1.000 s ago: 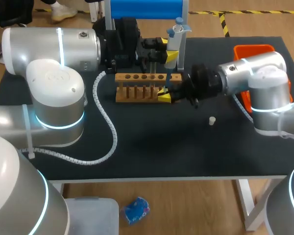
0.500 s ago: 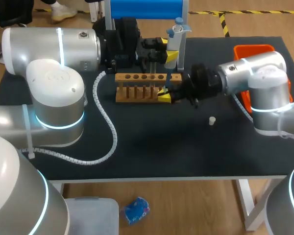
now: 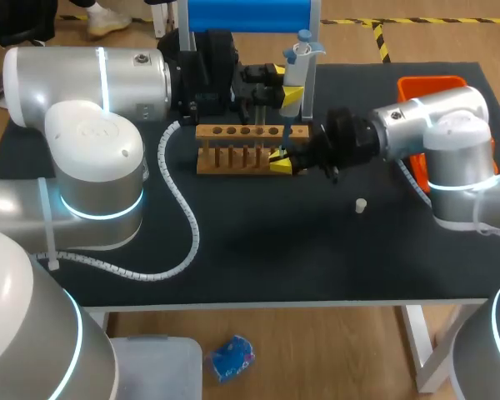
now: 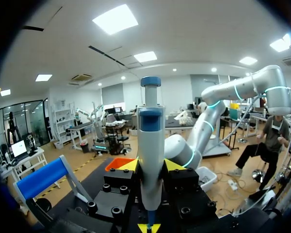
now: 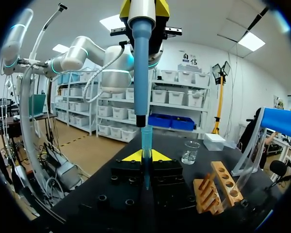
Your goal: Invert the test tube, pick up the pipette, mount the tip to pipette, aspirate from beaker and dispense into the tube, eject the tip, return the pipette, and cap with the stopper.
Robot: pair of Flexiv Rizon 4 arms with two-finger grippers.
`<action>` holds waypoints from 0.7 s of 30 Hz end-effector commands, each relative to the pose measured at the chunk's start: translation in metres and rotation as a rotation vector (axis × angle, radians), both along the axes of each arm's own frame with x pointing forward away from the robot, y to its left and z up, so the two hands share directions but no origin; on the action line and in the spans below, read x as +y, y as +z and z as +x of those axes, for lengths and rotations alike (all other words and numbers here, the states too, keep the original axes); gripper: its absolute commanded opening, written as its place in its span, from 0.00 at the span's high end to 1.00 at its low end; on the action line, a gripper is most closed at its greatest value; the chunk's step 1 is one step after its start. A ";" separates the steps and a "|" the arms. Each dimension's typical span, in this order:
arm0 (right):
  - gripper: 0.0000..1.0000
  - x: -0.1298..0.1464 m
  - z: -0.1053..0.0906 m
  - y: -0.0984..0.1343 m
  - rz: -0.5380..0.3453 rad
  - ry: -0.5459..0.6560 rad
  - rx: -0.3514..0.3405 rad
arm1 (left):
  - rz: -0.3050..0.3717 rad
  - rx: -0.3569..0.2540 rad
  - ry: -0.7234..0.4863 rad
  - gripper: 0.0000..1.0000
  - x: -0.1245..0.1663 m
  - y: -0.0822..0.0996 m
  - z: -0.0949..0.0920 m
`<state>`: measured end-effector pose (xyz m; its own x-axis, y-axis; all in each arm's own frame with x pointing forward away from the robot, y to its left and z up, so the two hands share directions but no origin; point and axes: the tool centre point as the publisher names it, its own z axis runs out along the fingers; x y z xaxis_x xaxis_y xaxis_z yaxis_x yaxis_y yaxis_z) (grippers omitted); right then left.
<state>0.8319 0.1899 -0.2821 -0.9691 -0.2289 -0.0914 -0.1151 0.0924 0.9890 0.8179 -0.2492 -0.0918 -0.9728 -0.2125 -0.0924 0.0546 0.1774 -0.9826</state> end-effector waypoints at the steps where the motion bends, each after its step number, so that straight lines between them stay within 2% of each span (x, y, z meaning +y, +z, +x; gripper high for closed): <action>1: 1.00 -0.002 -0.002 0.004 -0.003 -0.001 -0.003 | -0.006 -0.003 0.001 1.00 0.000 -0.002 0.000; 7: 1.00 -0.003 -0.003 0.004 -0.025 -0.001 -0.016 | -0.006 -0.003 0.001 1.00 0.000 -0.002 0.000; 21: 1.00 0.002 -0.004 0.000 -0.046 0.001 0.008 | -0.006 -0.003 0.001 1.00 0.000 -0.002 0.000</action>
